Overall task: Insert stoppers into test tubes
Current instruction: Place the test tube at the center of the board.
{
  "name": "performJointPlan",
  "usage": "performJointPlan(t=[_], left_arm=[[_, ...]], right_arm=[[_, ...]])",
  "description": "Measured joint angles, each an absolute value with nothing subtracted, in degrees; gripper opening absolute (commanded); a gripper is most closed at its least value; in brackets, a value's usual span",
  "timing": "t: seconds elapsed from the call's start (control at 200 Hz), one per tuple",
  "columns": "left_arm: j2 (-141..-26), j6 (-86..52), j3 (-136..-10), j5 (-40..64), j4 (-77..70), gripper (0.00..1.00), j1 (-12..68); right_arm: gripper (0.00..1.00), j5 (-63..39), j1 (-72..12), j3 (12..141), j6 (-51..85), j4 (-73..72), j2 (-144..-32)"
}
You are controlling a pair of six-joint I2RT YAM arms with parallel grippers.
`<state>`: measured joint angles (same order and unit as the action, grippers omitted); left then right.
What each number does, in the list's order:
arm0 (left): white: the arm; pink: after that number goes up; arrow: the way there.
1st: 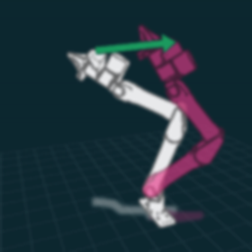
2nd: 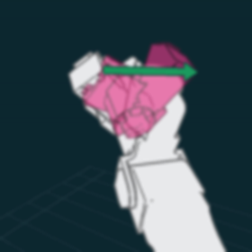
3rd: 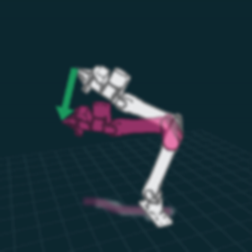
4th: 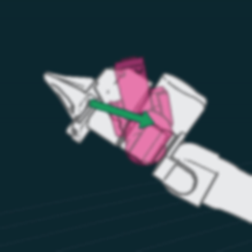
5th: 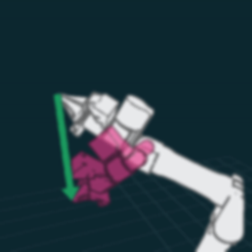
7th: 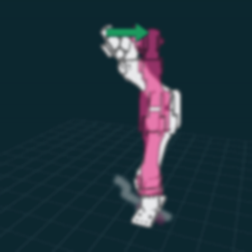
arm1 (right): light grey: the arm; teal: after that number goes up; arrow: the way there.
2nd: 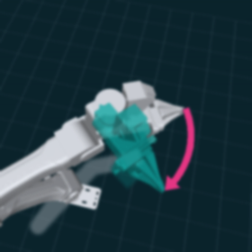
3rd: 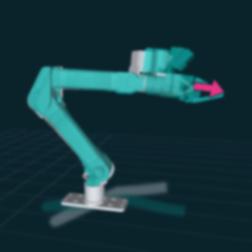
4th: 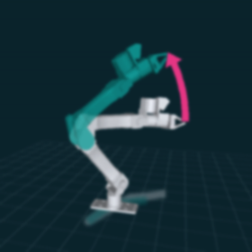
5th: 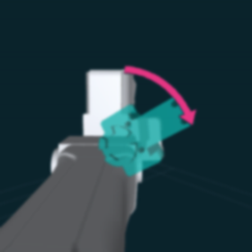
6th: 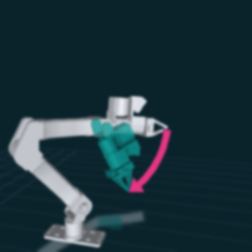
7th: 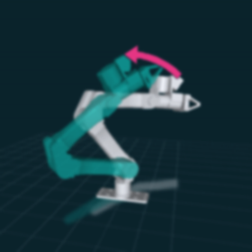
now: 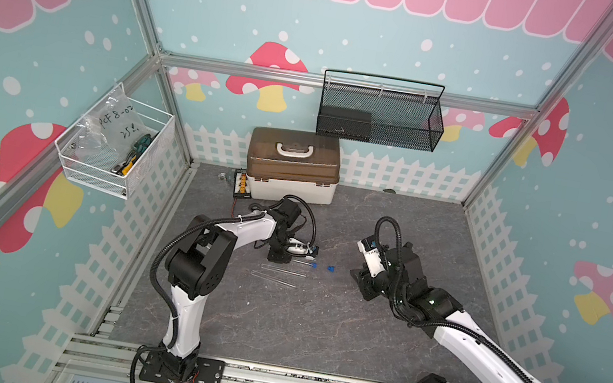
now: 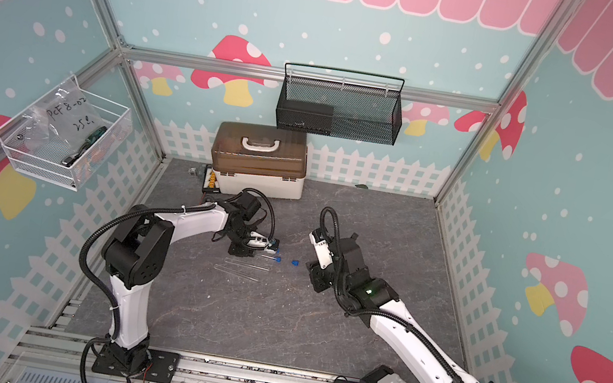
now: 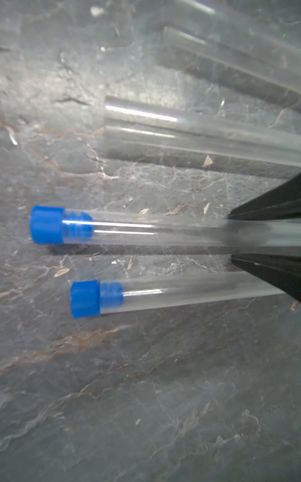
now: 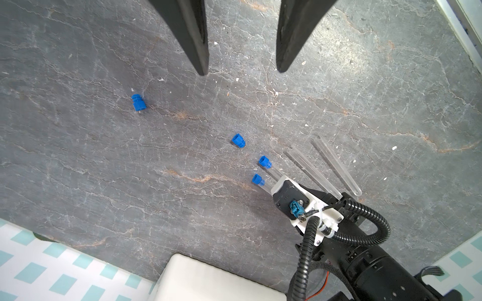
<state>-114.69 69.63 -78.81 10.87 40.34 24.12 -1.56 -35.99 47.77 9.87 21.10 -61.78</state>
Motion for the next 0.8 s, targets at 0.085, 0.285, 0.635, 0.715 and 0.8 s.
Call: performJointPlan(t=[0.085, 0.285, 0.635, 0.715, 0.8], left_arm=[[-114.4, 69.6, -78.7, 12.0, 39.8, 0.28, 24.1], [-106.5, 69.6, -76.5, 16.1, 37.4, 0.28, 24.1], [-89.5, 71.0, -58.4, 20.1, 33.9, 0.27, 24.1], [-89.6, 71.4, -56.0, 19.3, 34.0, 0.28, 24.3], [-90.3, 72.1, -56.1, 17.8, 34.2, 0.27, 25.2]], right_arm=[[0.42, -1.3, -36.0, 48.0, 9.5, 21.7, -61.6], [0.42, -1.3, -36.0, 48.1, 9.5, 22.2, -61.5], [0.42, -1.5, -36.0, 47.5, 9.5, 22.4, -59.7], [0.42, -1.7, -36.0, 47.3, 9.5, 22.3, -59.7], [0.42, -1.8, -36.0, 47.3, 9.5, 22.3, -59.7]])
